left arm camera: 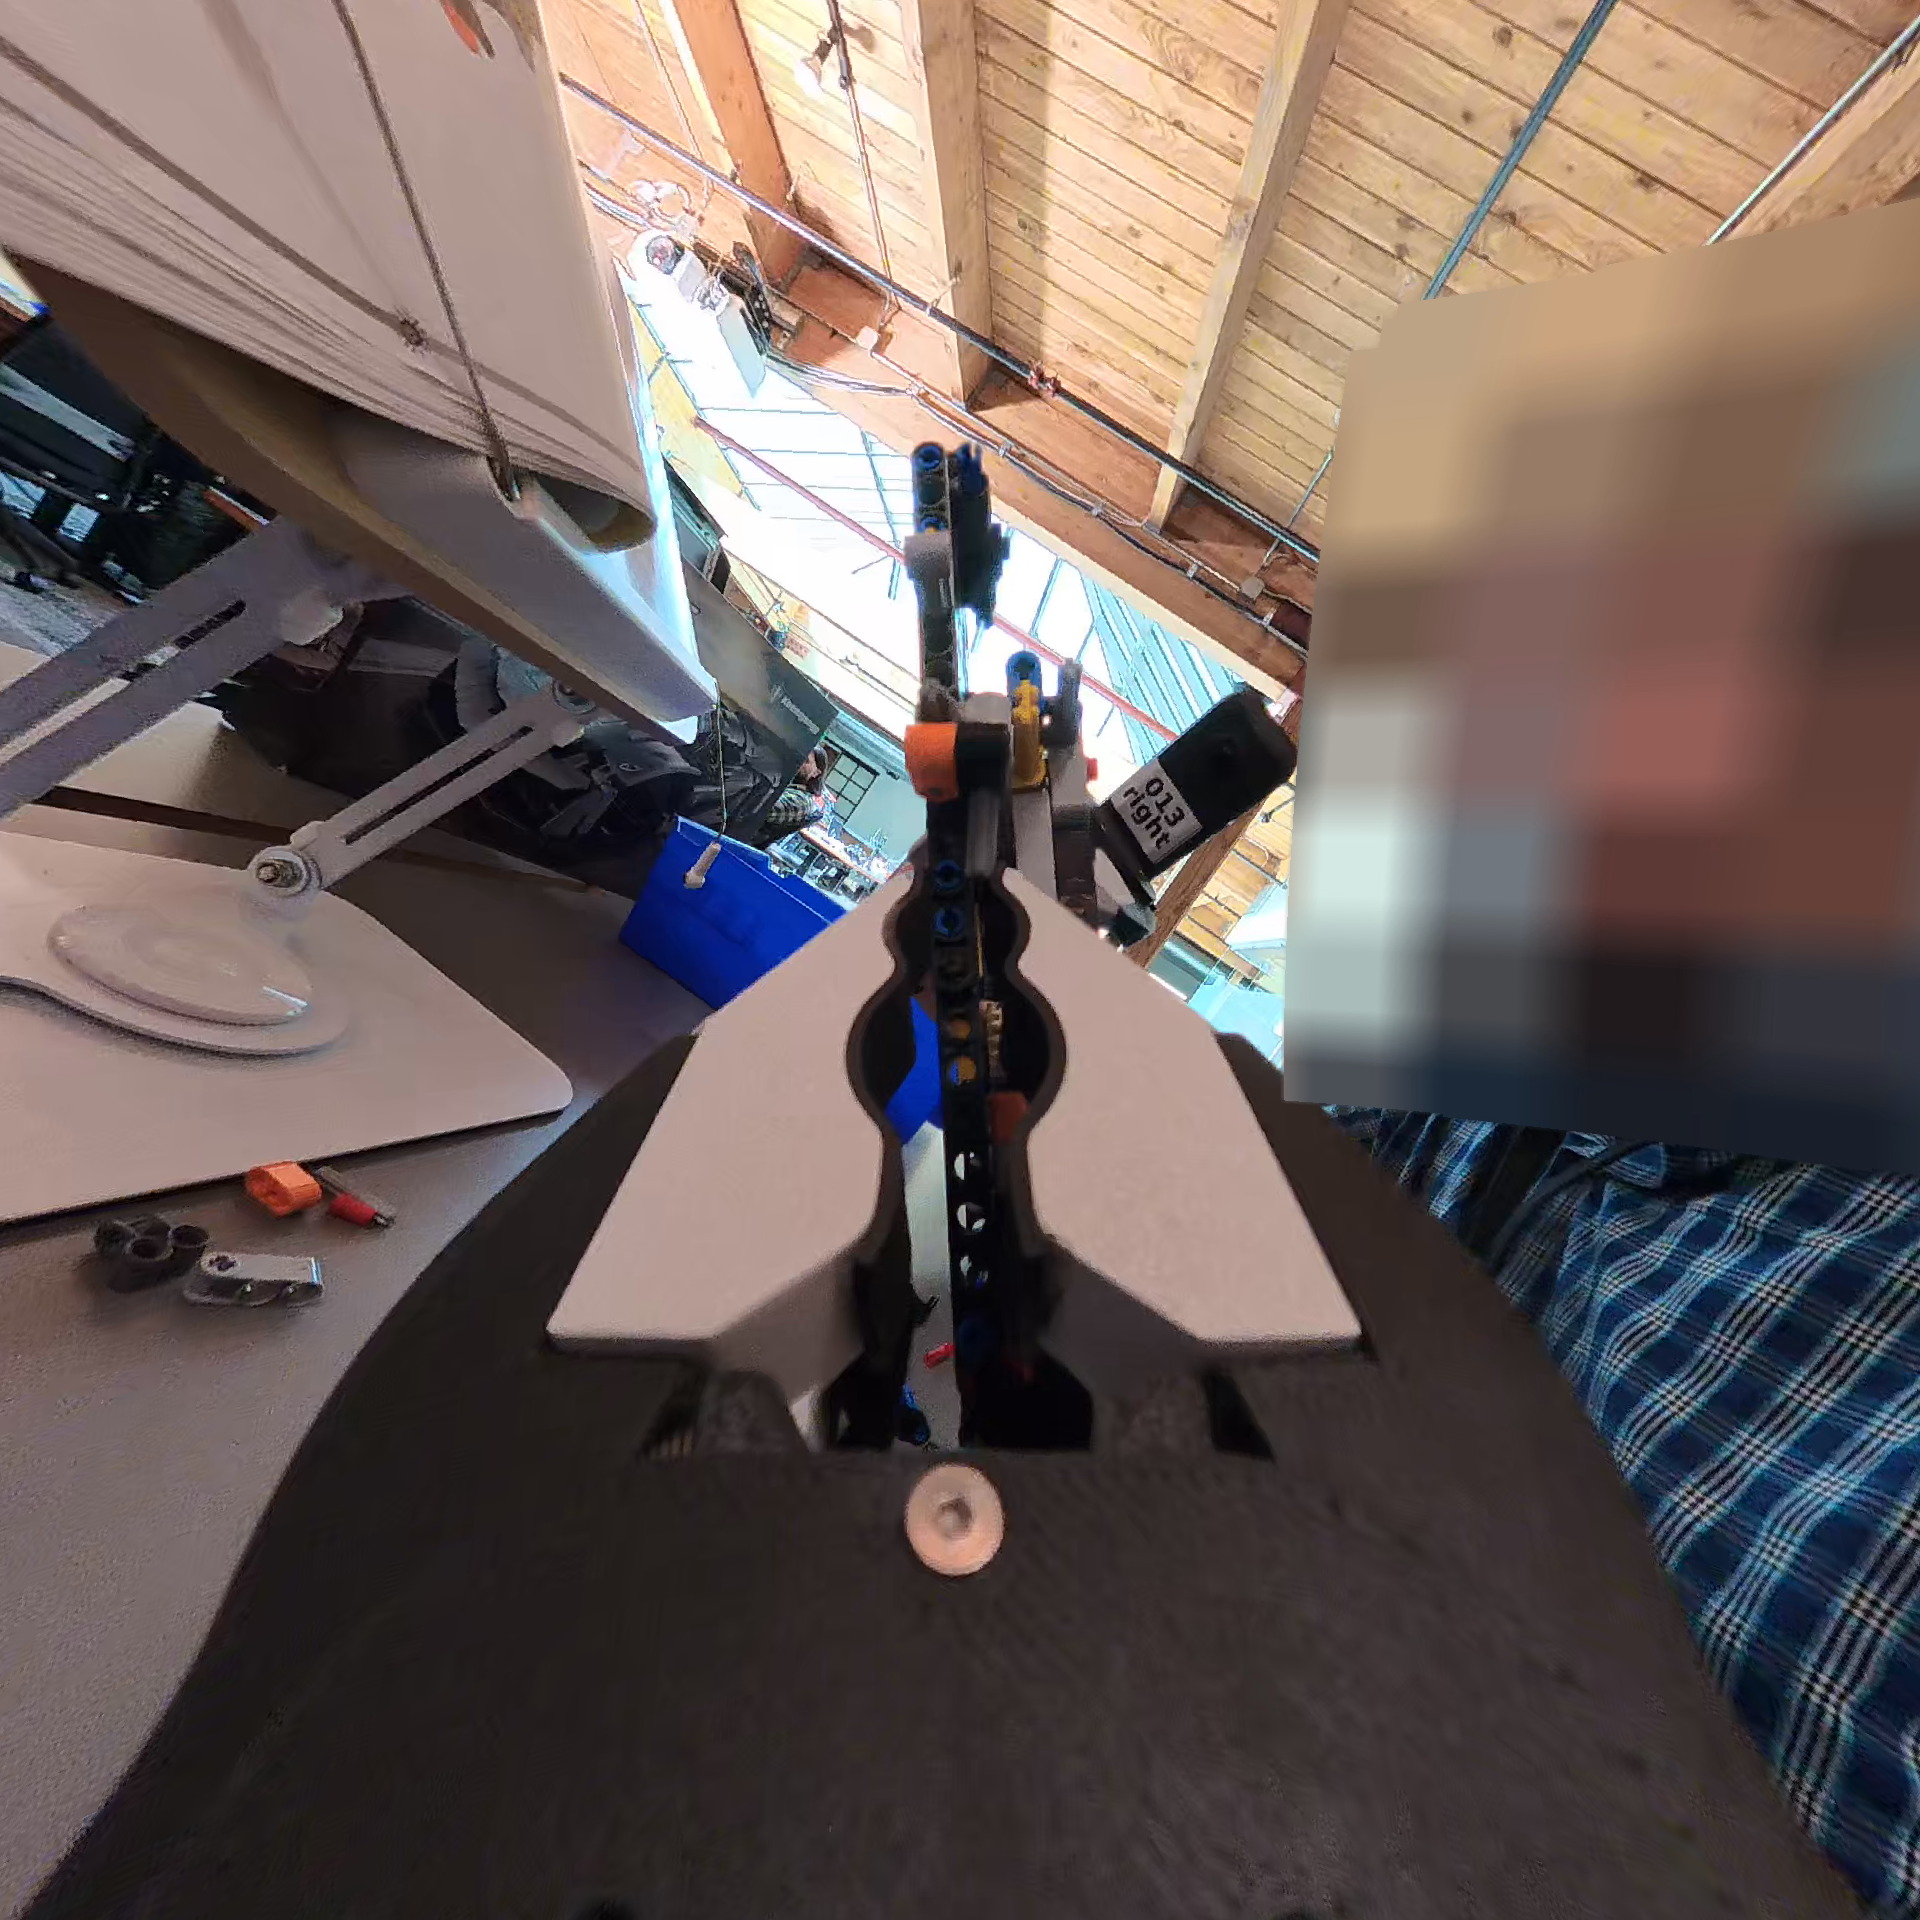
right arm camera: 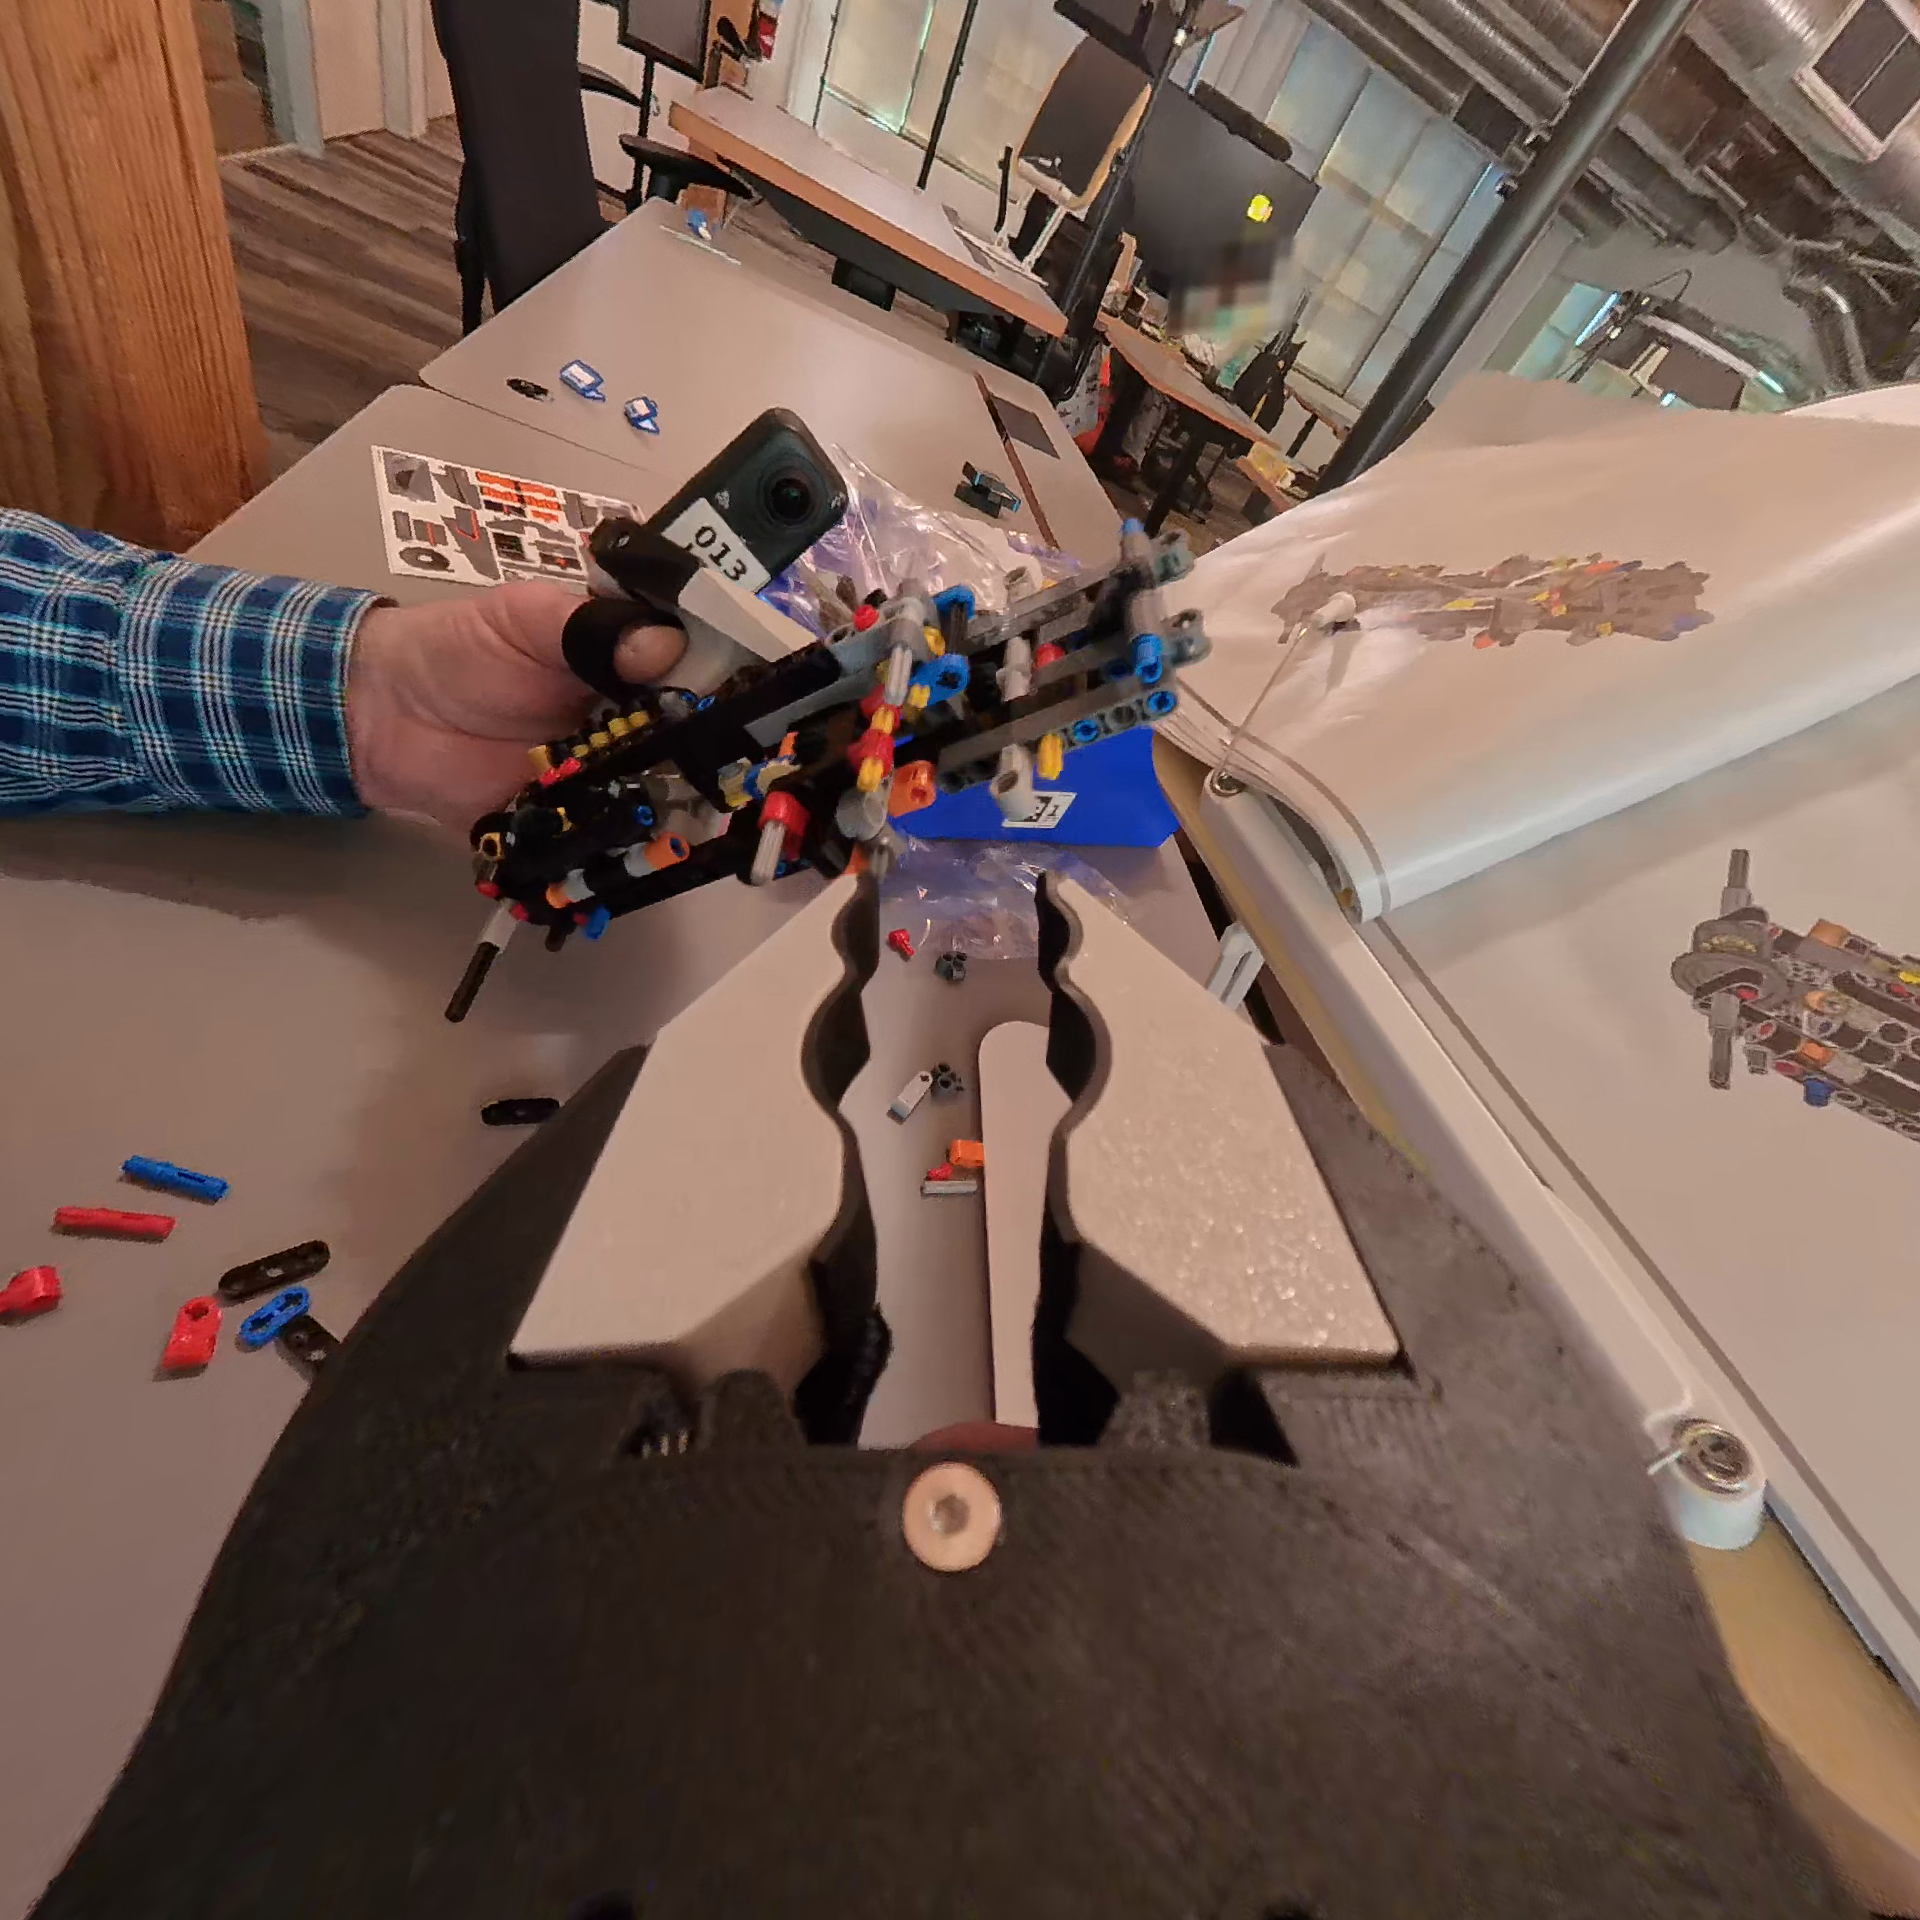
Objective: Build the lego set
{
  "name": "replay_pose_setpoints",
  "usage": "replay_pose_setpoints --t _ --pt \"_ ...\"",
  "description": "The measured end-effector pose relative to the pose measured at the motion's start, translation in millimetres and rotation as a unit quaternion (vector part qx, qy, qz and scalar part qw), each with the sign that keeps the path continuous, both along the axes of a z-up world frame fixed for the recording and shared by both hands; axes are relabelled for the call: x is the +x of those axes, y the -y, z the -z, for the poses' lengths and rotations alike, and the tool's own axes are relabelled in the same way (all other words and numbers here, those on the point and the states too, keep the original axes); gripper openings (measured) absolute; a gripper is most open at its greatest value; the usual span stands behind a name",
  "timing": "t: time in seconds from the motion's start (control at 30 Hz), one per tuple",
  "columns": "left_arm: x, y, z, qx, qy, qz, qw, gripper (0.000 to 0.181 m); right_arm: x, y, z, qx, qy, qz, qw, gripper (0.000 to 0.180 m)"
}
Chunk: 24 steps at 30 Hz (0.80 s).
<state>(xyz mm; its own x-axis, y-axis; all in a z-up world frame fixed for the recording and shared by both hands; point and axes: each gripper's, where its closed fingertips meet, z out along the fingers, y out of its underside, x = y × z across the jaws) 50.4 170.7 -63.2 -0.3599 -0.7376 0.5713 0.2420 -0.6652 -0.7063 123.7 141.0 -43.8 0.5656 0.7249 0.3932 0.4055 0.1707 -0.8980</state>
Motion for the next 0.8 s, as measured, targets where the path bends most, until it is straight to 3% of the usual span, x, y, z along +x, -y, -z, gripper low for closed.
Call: replay_pose_setpoints --t 0.03,0.4,0.53,0.8 --pt "0 -1 -1 -0.005 0.002 0.000 1.000 0.007 -2 2 1 0.000 0.001 -0.008 1.000 0.029" --pt "8 -4 3 -0.039 -0.002 -0.008 0.999 0.007 -21 4 20 0.042 0.074 -0.009 0.996 0.040" --pt "10 -3 2 -0.049 0.001 -0.007 0.999 0.008 -22 -1 28 0.069 0.115 0.015 0.991 0.038" --pt "17 -2 4 -0.072 0.004 0.000 0.997 0.008 -21 -5 26 0.077 0.093 0.033 0.992 0.030"
